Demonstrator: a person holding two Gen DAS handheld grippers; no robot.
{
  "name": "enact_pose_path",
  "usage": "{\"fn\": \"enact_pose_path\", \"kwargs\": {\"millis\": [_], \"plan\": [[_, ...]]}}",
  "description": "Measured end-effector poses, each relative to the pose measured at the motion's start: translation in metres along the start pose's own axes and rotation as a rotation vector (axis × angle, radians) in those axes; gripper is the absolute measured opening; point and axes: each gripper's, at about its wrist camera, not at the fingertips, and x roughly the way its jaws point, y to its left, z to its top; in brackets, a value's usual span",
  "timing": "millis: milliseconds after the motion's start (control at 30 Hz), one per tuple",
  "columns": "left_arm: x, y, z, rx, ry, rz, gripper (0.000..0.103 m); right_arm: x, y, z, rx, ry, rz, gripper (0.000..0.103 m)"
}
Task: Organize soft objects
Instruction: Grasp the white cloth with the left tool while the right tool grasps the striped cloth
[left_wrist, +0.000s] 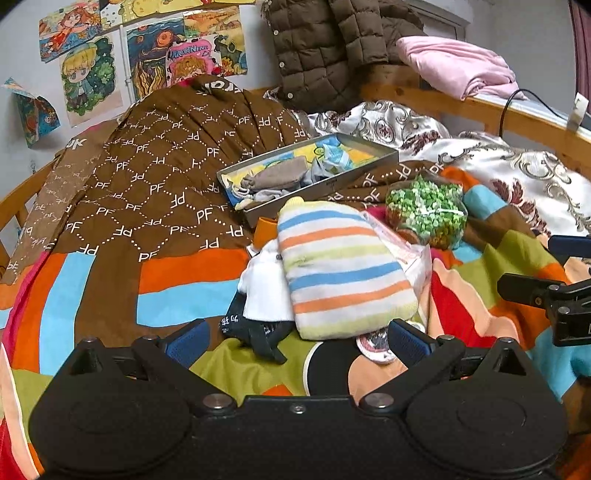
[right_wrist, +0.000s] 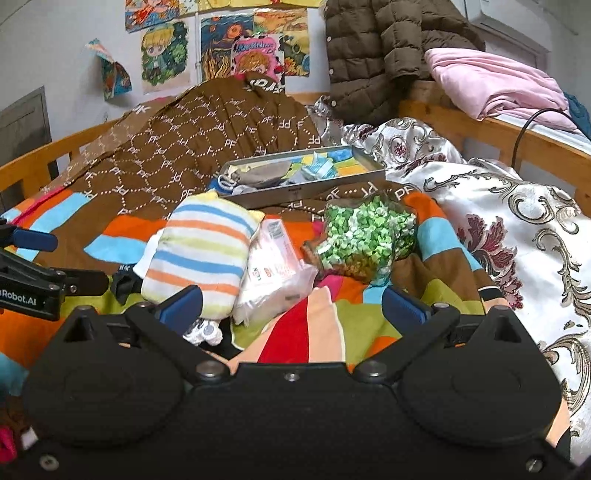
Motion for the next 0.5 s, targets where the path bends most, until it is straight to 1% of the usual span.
{"fn": "enact_pose_path", "kwargs": {"millis": [200,500], "plan": [[0.006,0.002,-0.004,-0.001,0.035,0.015,0.102,0.010,0.001,-0.006,-0.016,0.036,0.004,0.102],[0.008,0.005,-0.007,0.007,0.052,0.027,0.102,0.017,0.003,-0.008,-0.062,0.053,0.028,0.102]]}}
